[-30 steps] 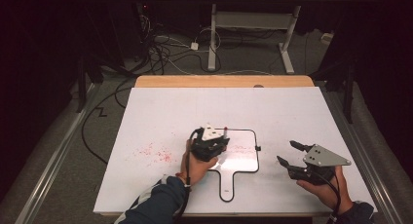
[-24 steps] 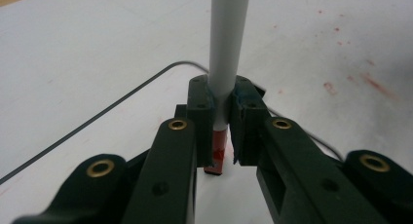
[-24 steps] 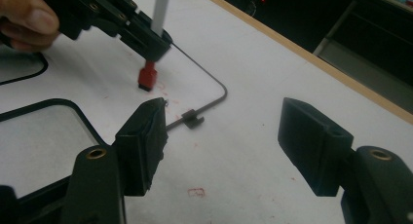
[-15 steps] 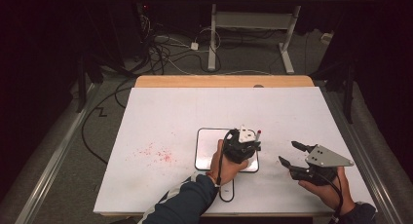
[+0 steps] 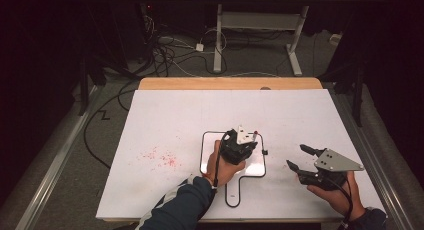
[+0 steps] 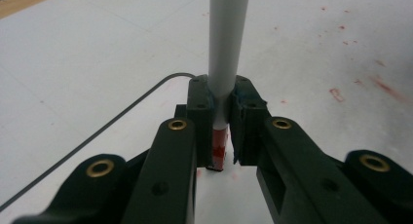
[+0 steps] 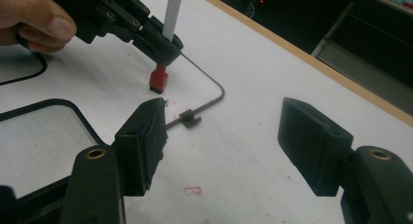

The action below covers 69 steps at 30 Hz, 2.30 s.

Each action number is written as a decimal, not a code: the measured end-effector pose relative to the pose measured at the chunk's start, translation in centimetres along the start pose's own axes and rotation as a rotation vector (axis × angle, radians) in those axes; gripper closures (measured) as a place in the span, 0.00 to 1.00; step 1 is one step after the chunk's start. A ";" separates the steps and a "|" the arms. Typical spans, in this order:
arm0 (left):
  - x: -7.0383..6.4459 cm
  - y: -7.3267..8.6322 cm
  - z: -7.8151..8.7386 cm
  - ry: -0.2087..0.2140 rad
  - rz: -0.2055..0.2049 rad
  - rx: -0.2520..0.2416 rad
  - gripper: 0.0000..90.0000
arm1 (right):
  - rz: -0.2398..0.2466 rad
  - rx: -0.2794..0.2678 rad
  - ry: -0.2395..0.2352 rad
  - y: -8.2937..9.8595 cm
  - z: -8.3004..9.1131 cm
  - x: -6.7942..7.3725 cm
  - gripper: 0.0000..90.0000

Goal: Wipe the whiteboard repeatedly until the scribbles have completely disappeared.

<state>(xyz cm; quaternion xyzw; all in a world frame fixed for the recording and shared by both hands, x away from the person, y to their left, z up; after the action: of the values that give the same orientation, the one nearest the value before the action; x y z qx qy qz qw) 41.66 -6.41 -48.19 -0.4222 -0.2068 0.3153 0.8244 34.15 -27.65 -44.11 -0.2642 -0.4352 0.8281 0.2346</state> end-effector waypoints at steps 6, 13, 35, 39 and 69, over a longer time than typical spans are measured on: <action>1.6 0.7 0.6 -0.005 0.060 -0.004 0.88 | 0.001 0.009 -0.001 0.1 -0.1 0.1 0.40; 0.7 0.4 0.1 0.022 0.091 -0.018 0.88 | -0.003 0.007 0.003 0.0 0.0 0.0 0.40; -2.0 -1.6 -2.3 -0.002 0.097 -0.021 0.88 | 0.003 0.009 0.001 0.2 0.1 0.0 0.40; -1.1 -1.0 -1.5 0.004 0.102 -0.013 0.88 | 0.004 0.007 0.002 0.1 0.1 0.0 0.40; 1.2 1.5 1.3 0.007 0.134 -0.029 0.88 | 0.012 0.020 -0.008 0.0 -0.5 0.4 0.40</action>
<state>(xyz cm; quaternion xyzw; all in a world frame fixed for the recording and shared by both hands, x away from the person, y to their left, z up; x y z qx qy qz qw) 41.19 -4.18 -48.63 -0.4480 -0.1796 0.3655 0.7959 34.15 -27.14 -44.40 -0.2611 -0.4264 0.8349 0.2303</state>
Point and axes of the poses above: each handheld gripper's, and its own axes: z roughly backward along the jaws, y roughly out of its underside, x roughly to its left, the point moved 5 cm from there along -z, roughly forward along the jaws, and after that the axes turned 8 degrees about -y, right-handed, at the moved point
